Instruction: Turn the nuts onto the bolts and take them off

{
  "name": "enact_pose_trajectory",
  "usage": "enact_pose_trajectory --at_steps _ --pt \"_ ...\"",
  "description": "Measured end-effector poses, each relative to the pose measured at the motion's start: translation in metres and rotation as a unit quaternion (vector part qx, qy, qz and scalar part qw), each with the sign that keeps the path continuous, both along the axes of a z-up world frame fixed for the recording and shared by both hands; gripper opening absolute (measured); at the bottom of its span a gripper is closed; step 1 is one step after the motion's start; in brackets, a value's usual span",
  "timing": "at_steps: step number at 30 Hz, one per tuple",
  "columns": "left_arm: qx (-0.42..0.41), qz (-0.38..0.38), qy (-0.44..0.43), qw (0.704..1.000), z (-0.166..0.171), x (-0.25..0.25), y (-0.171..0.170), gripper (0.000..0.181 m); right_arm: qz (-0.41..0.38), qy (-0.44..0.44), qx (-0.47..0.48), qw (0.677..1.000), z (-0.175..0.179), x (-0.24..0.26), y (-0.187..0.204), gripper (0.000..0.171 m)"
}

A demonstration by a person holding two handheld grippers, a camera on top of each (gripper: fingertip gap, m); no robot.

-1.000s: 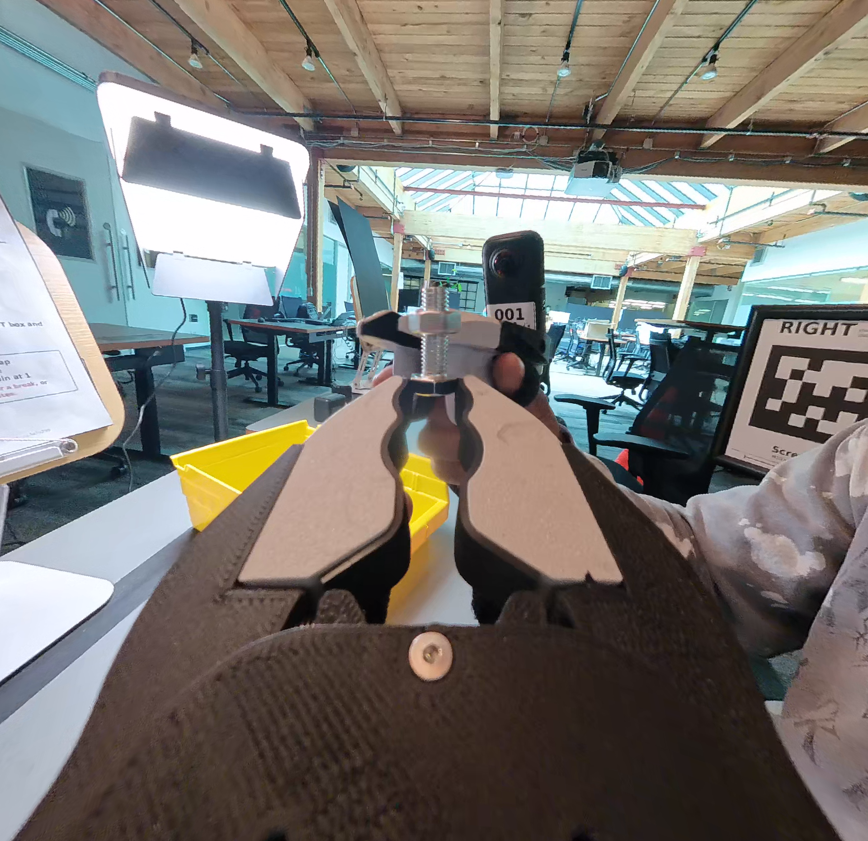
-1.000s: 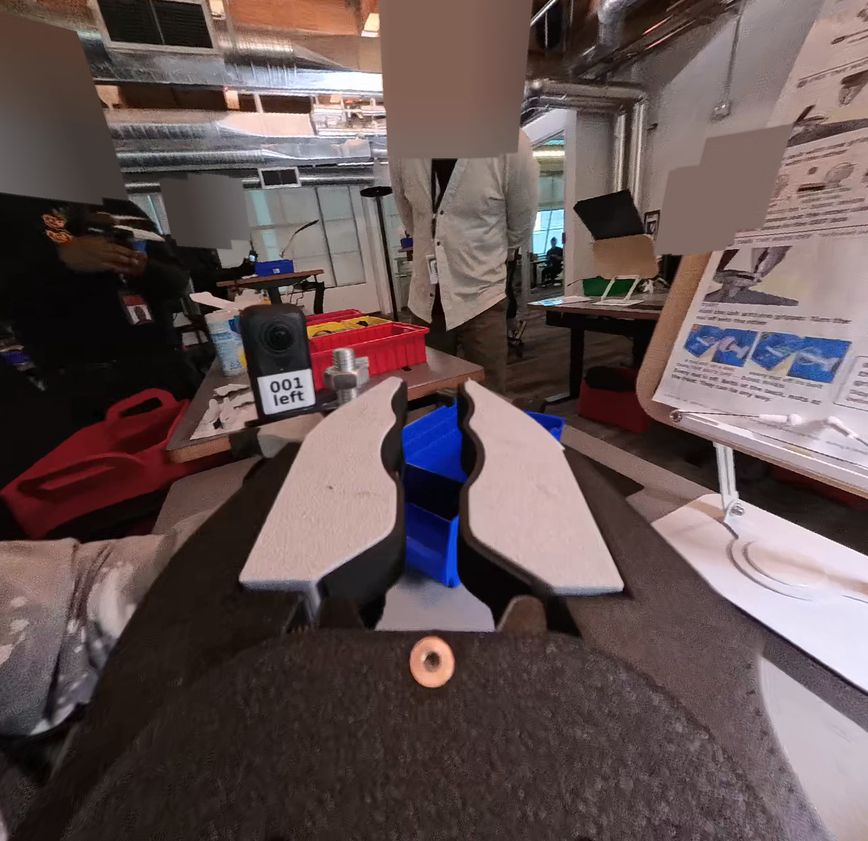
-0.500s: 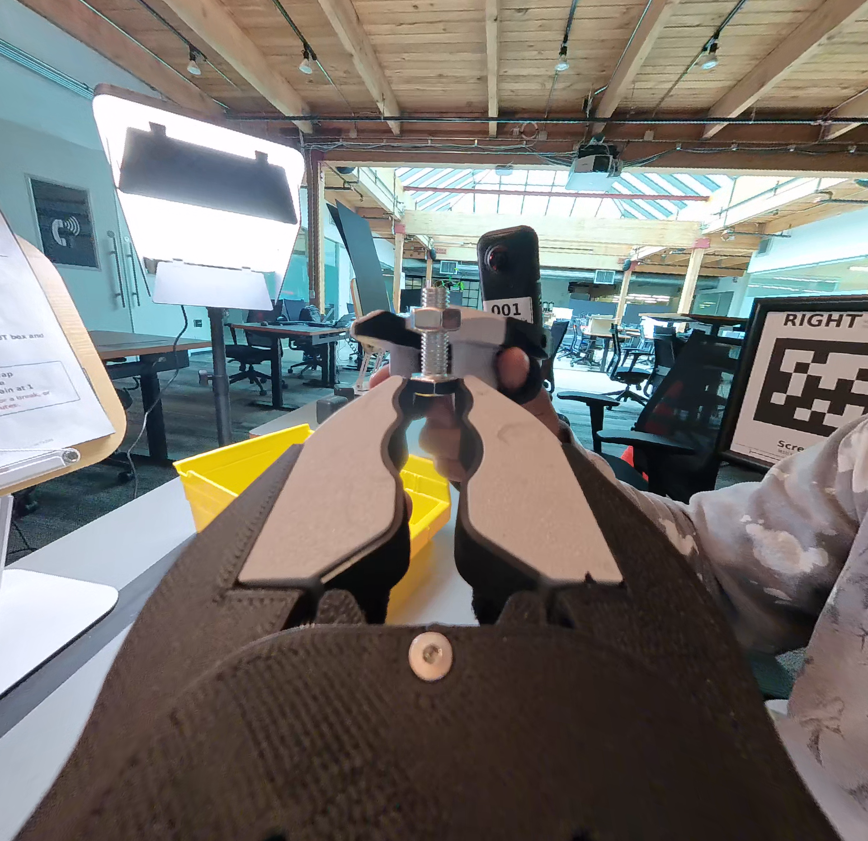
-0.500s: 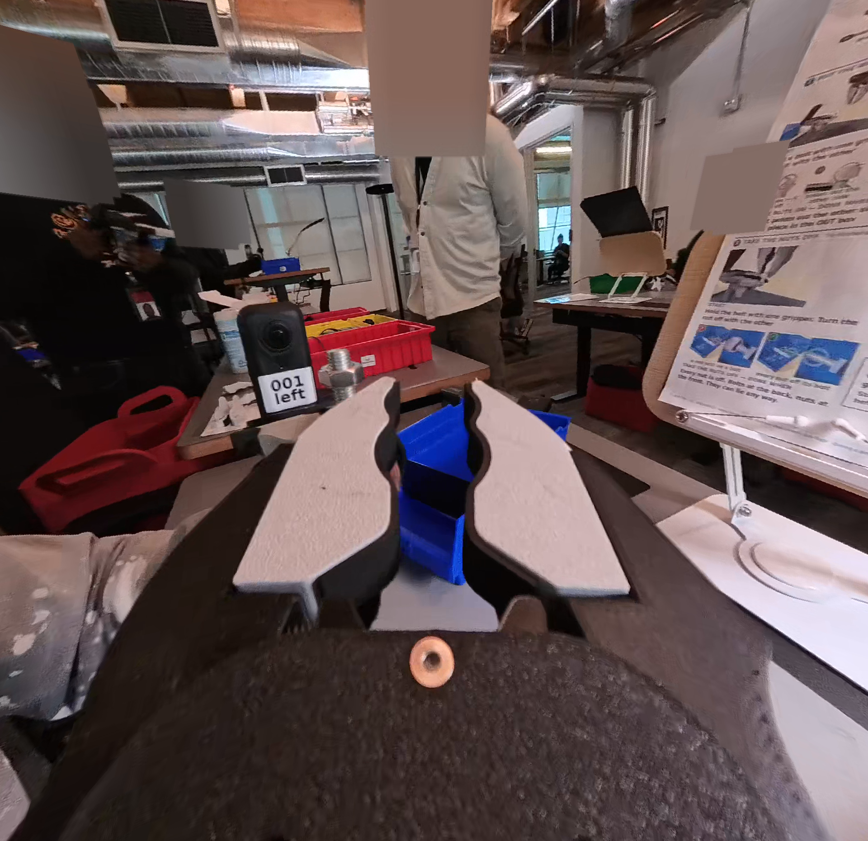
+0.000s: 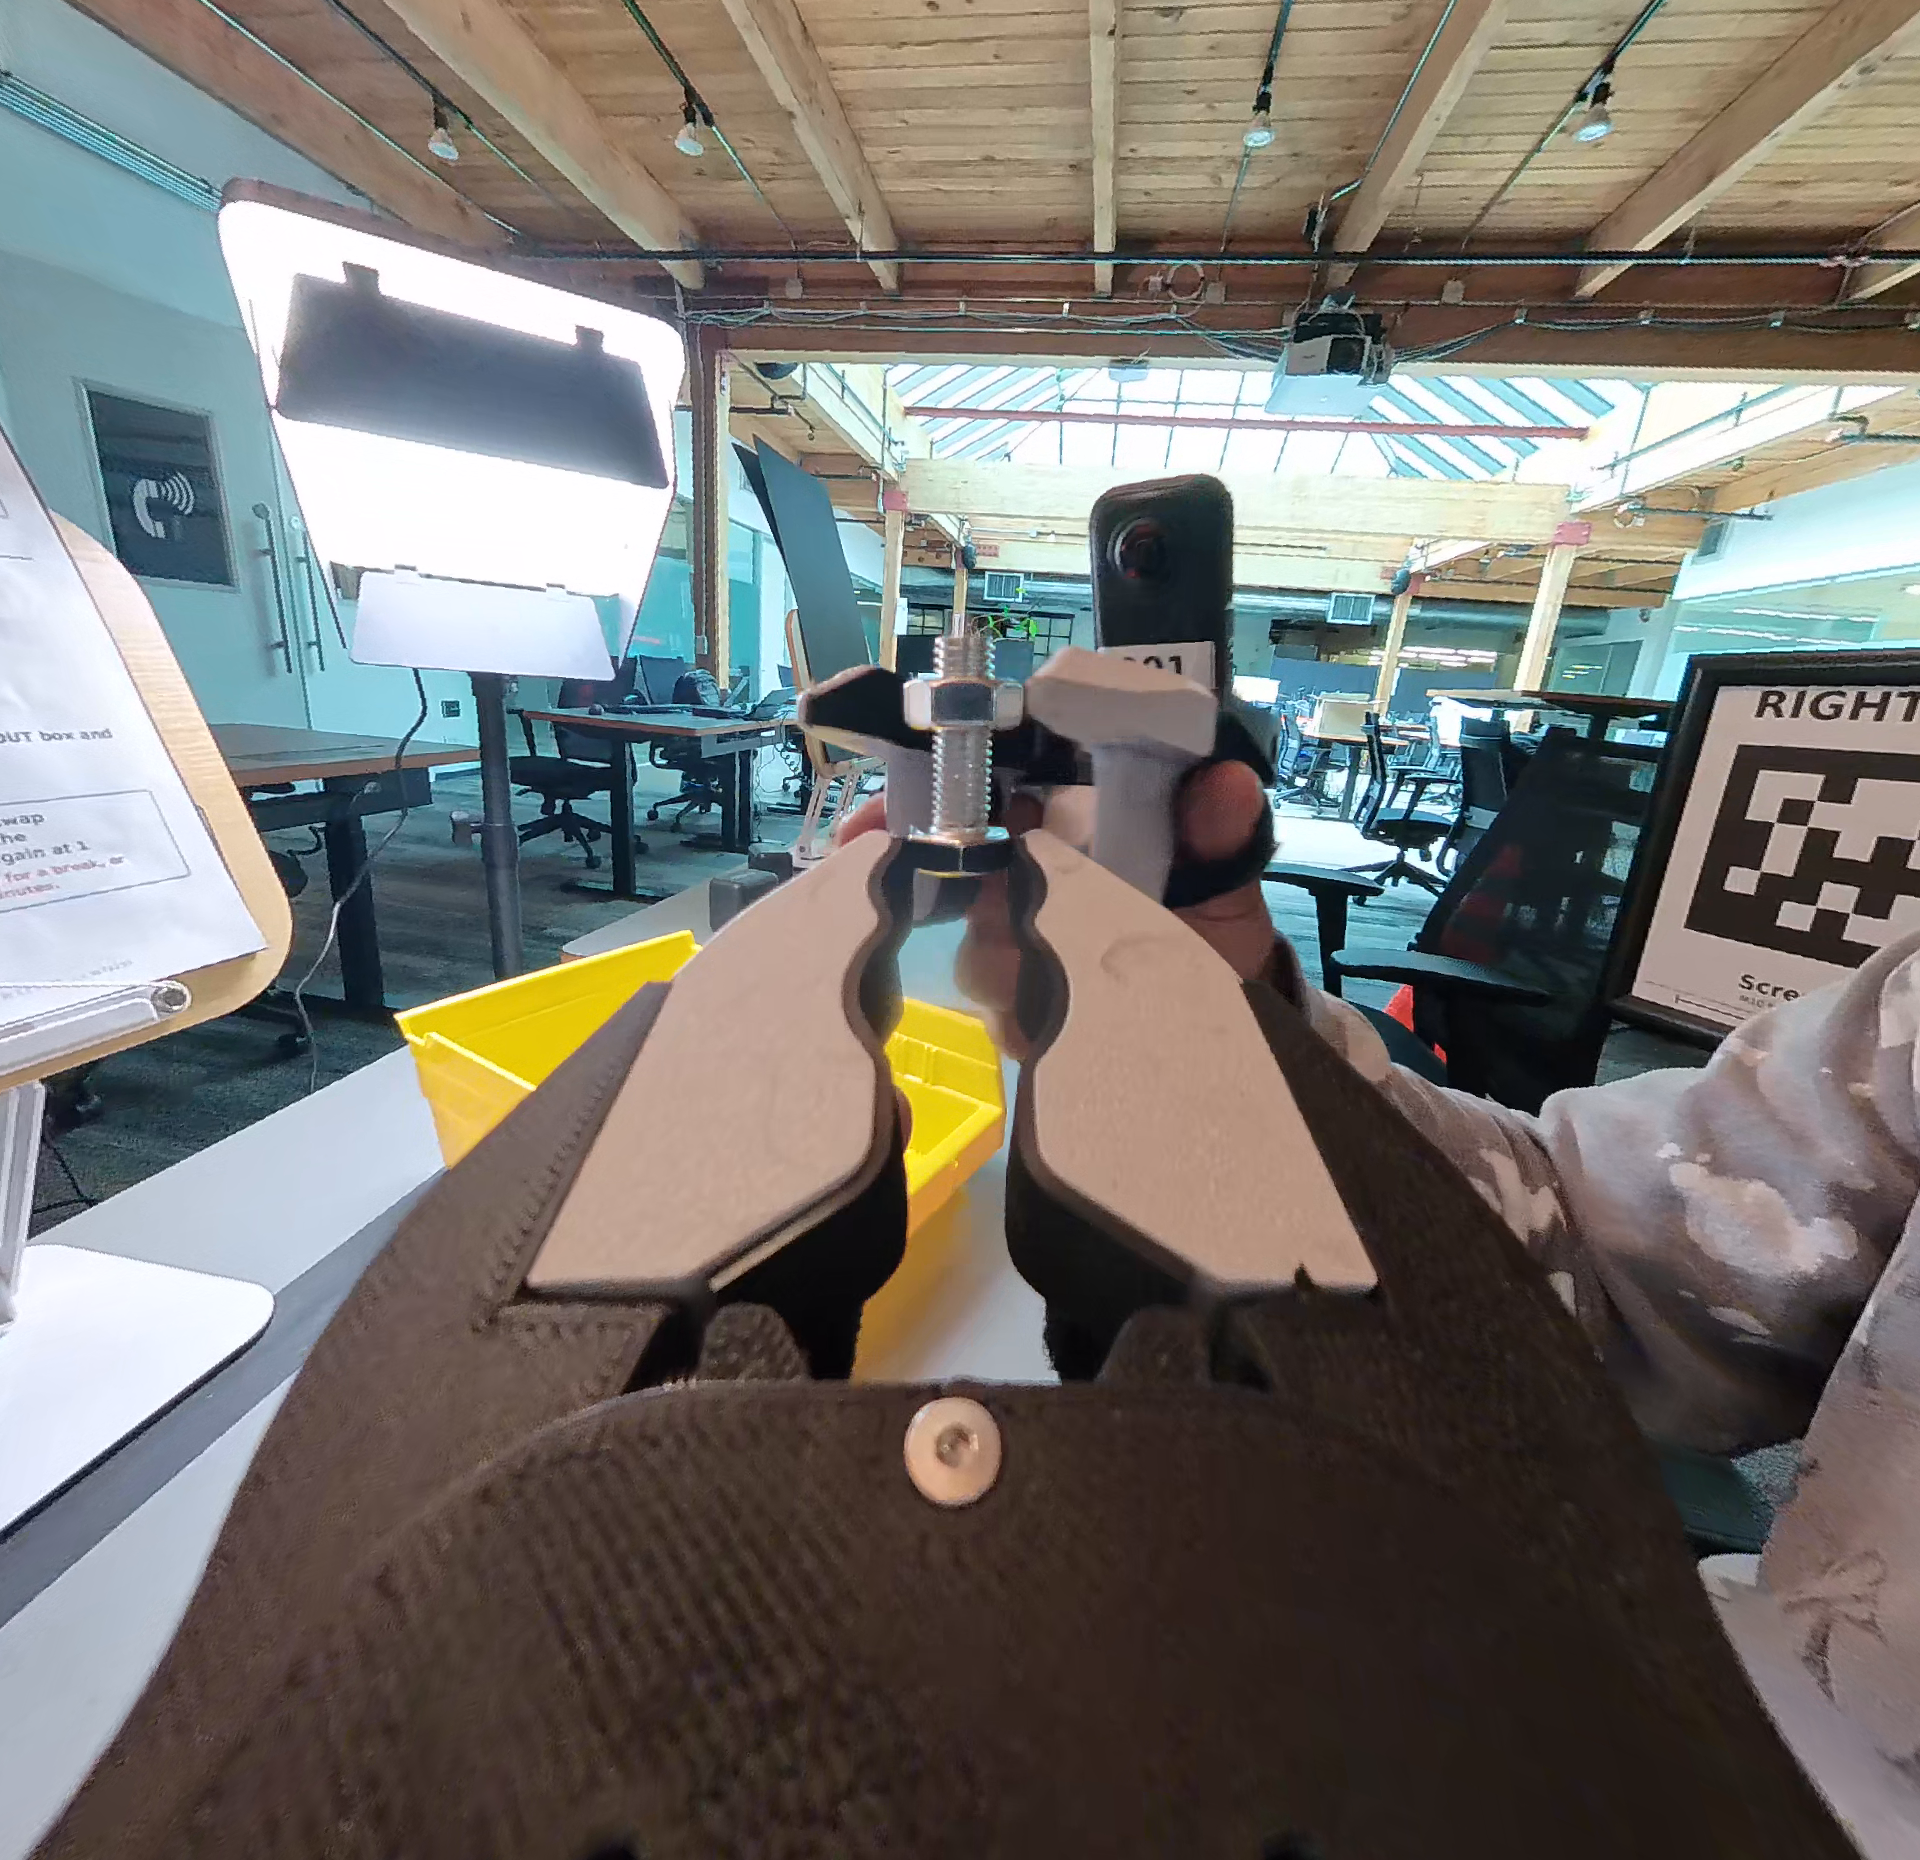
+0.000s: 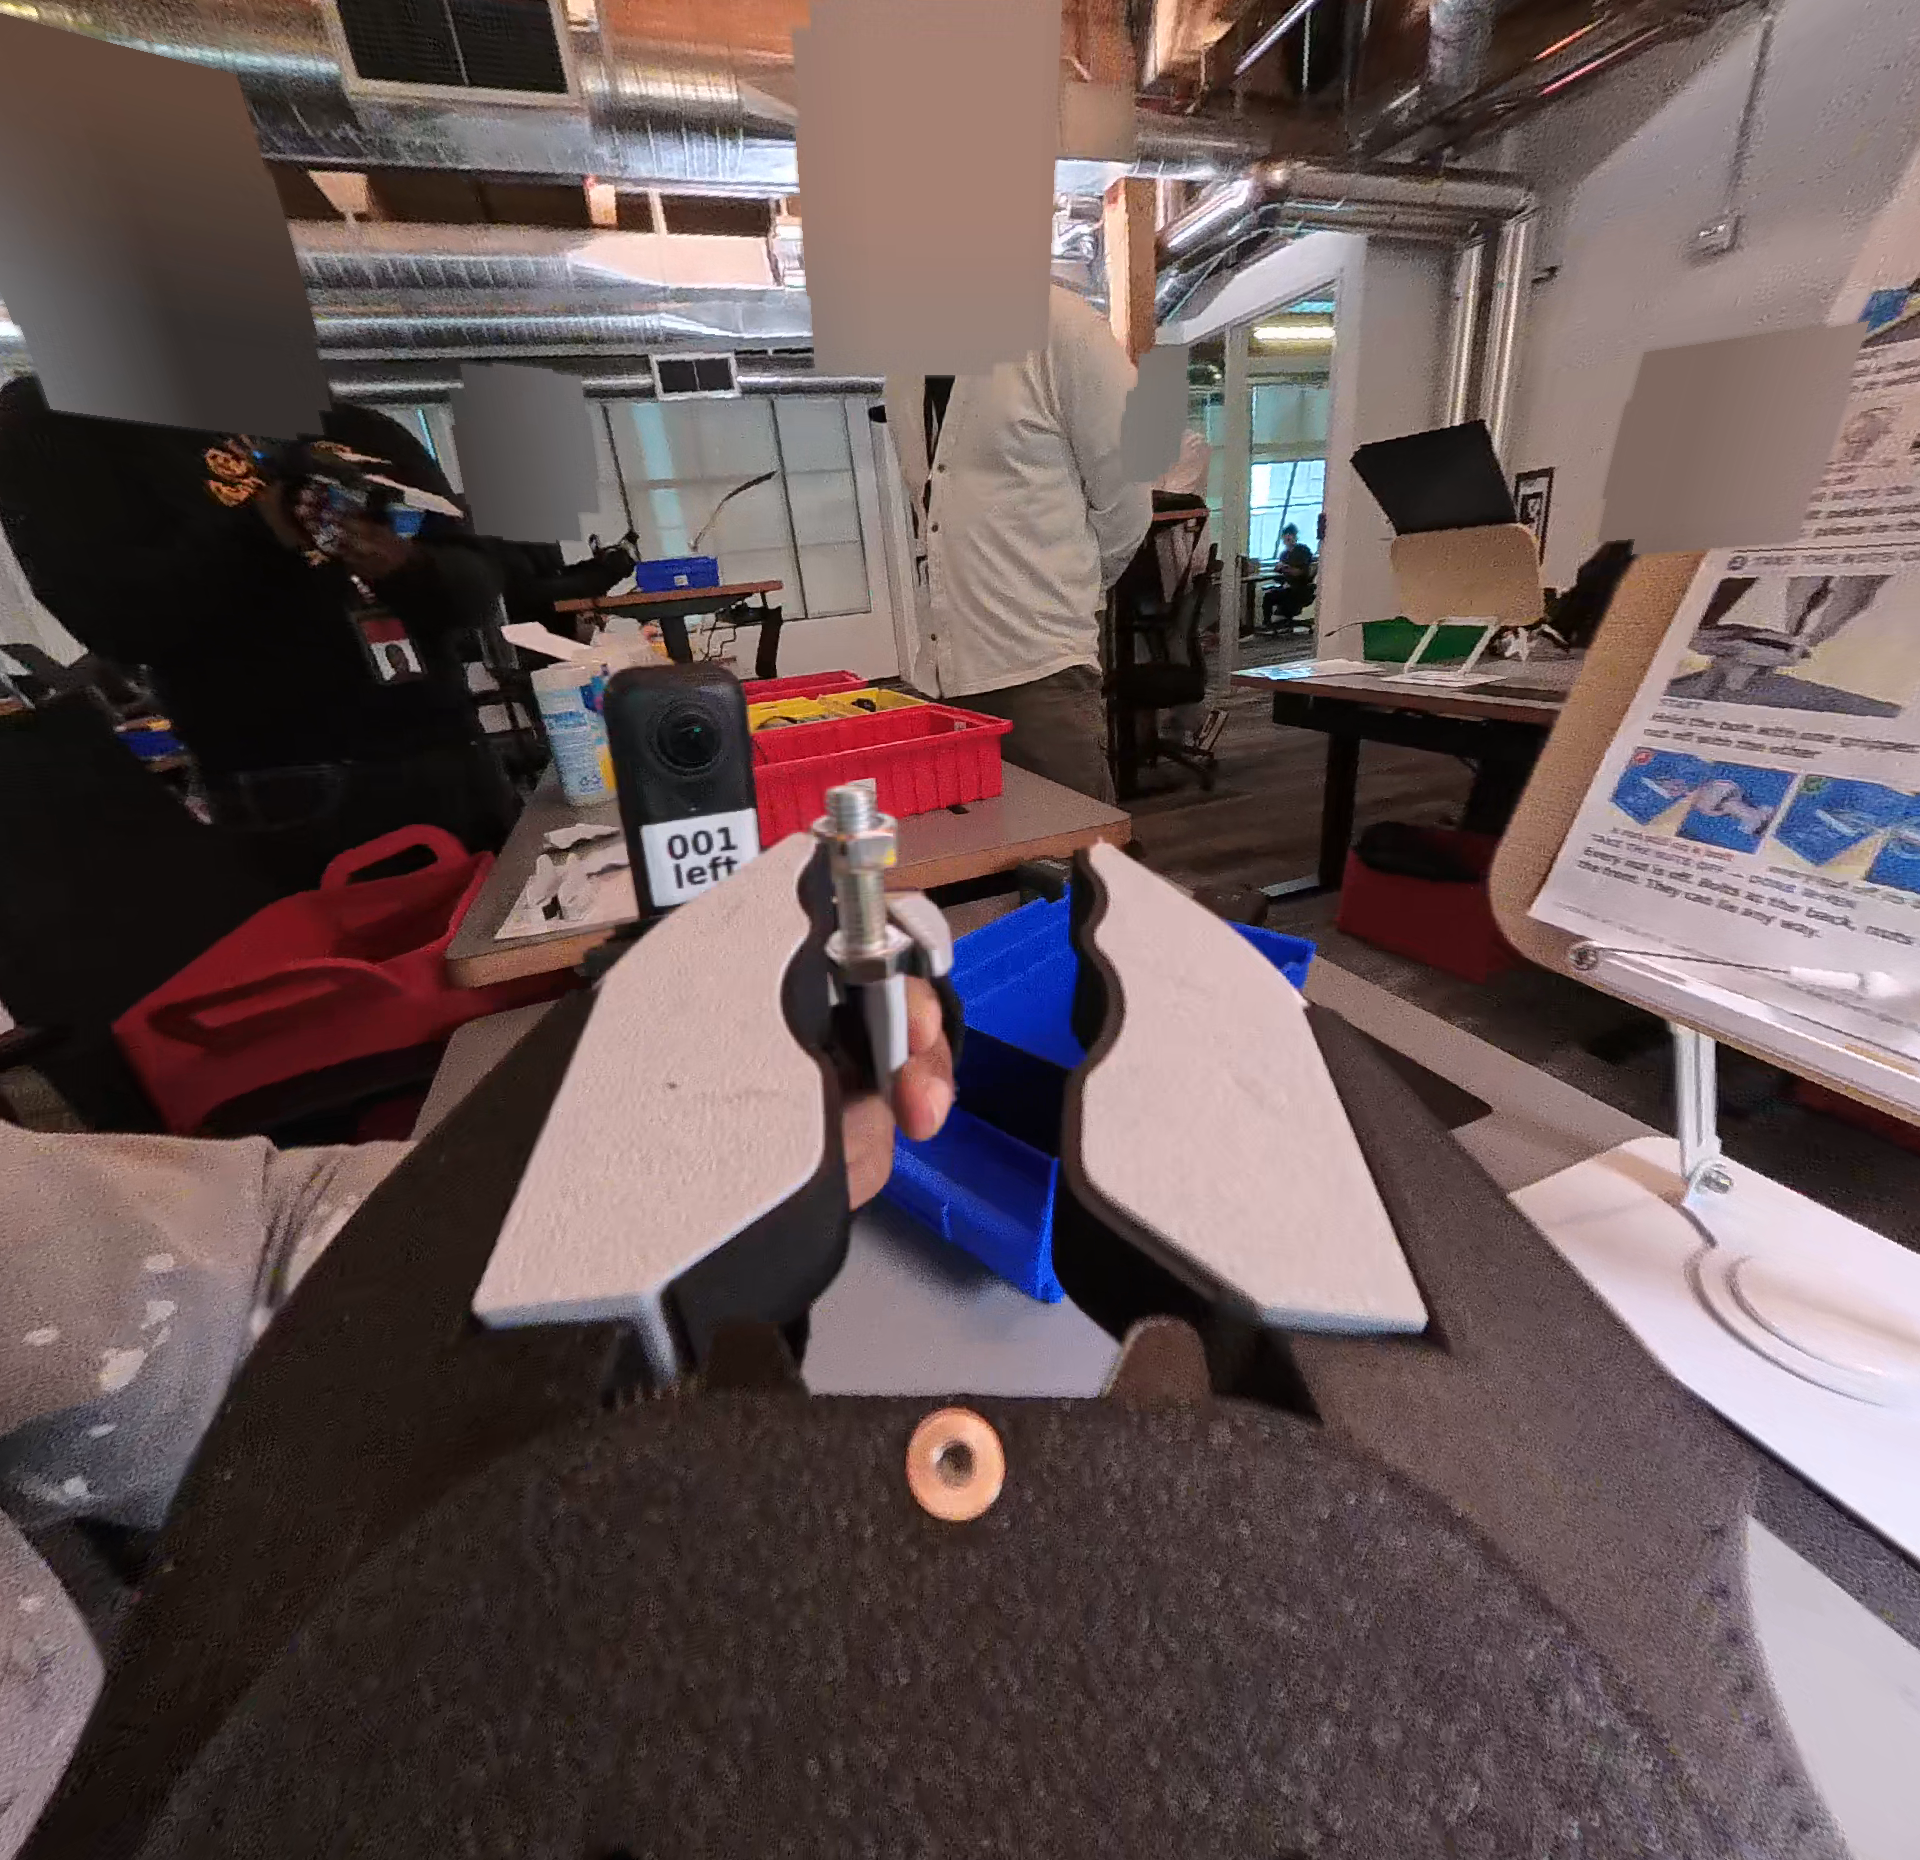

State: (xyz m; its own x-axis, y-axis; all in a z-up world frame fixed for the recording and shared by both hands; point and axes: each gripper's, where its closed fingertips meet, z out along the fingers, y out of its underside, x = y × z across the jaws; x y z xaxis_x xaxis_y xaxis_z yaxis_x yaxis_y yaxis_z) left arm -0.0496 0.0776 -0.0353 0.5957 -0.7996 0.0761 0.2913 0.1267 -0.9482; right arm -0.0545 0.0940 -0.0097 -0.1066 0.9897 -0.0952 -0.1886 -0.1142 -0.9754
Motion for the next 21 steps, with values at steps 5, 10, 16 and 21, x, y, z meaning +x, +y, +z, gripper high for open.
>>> enact_pose_trajectory --at_steps 5,10,16,21 --pt "0.002 0.001 -0.003 1.0 0.001 0.0 -0.001 0.018 0.003 -0.004 -0.002 1.0 -0.003 -0.004 -0.002 0.04" --pt "0.007 0.002 -0.001 1.0 0.004 -0.001 -0.003 0.018 -0.025 0.006 -0.011 1.0 0.001 0.004 0.012 0.028" --pt "0.004 0.006 0.006 1.0 0.0 0.003 -0.001 0.018 0.012 0.003 0.008 1.0 0.001 -0.004 -0.01 0.044" --pt "0.009 0.009 0.004 1.0 0.003 0.0 -0.002 0.018 -0.036 0.017 -0.012 0.999 0.003 0.005 0.016 0.022"
